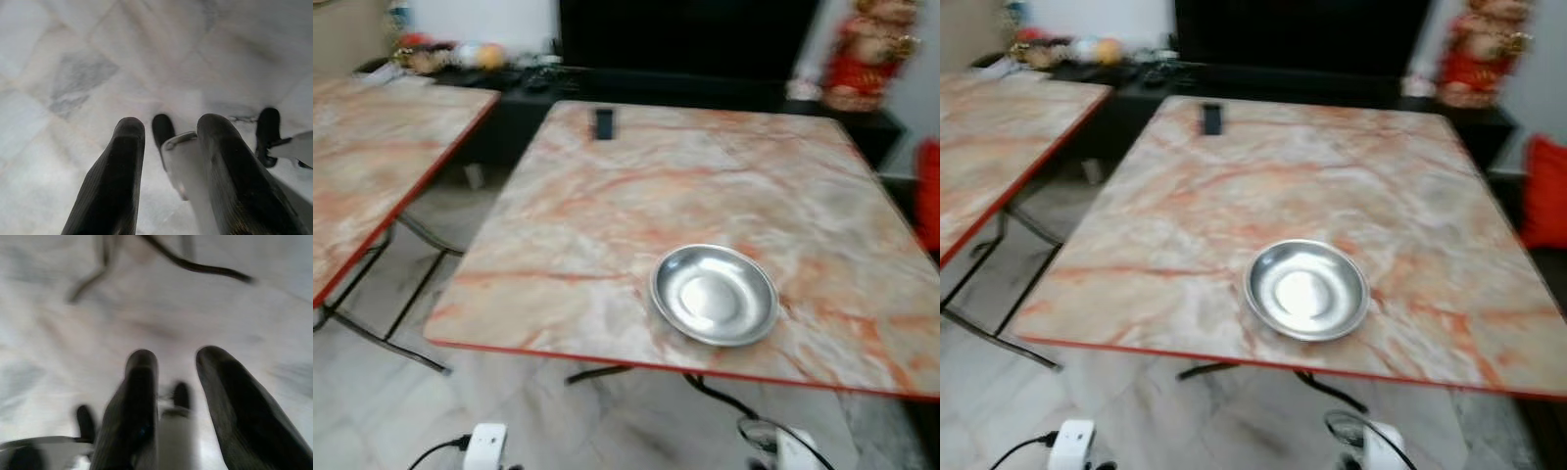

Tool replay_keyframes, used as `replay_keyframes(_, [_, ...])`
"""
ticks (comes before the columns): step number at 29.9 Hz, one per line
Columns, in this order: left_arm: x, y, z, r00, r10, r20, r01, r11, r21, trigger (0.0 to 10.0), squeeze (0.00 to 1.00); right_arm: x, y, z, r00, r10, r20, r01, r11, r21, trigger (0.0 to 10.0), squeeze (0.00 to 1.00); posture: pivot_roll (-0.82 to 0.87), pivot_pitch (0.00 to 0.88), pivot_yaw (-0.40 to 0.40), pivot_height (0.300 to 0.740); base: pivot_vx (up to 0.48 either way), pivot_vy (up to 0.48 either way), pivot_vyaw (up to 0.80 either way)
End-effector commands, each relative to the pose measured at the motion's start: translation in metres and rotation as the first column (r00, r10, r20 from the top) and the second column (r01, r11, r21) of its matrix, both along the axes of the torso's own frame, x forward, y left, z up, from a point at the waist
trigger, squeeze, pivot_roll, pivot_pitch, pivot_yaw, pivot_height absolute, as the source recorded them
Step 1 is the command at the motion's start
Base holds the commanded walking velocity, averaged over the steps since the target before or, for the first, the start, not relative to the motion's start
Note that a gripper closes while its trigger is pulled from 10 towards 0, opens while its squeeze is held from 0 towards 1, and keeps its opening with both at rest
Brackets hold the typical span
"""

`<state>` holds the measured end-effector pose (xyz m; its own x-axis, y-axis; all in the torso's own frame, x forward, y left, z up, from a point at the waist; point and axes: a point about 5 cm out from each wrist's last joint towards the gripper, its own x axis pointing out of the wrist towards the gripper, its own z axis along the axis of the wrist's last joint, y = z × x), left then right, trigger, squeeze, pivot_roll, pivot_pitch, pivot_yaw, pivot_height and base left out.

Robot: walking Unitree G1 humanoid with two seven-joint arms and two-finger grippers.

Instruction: Setting the table

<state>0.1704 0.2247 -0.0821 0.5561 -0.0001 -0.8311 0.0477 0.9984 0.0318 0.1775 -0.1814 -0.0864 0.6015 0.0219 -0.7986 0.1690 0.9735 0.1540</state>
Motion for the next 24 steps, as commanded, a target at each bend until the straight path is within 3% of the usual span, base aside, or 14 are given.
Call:
replay_keyframes(1, [-0.007, -0.001, -0.003, 0.999, -0.013, -0.03, 0.013, 1.0, 0.004, 10.0, 0.0, -0.004, -0.01, -0.001, 0.999, -0.038, -0.013, 0.038, 0.999, -0.003, 10.0, 0.0, -0.01, 0.0, -0.014, 0.736, 0.0, 0.0, 0.0])
replay_keyframes(13, [-0.002, -0.003, -0.002, 1.0, 0.003, -0.023, -0.003, 1.0, 0.007, 10.0, 0.0, 0.001, -0.009, 0.001, 1.0, -0.016, -0.015, 0.016, 1.0, -0.01, 10.0, 0.0, -0.02, 0.0, -0.015, 0.736, 0.0, 0.0, 0.0])
replay_keyframes(17, [0.011, -0.013, 0.002, 0.998, 0.055, 0.023, -0.054, 0.998, -0.02, 10.0, 0.0, -0.002, -0.014, 0.0, 1.0, 0.004, -0.022, -0.004, 1.0, -0.024, 10.0, 0.0, -0.03, 0.0, -0.021, 0.736, 0.0, 0.0, 0.0])
replay_keyframes(24, [0.022, -0.013, 0.007, 0.996, 0.063, 0.056, -0.061, 0.997, -0.042, 10.0, 0.0, -0.007, -0.019, -0.001, 0.999, 0.015, -0.03, -0.017, 0.999, -0.047, 10.0, 0.0, -0.04, 0.0, -0.016, 0.736, 0.0, 0.0, 0.0])
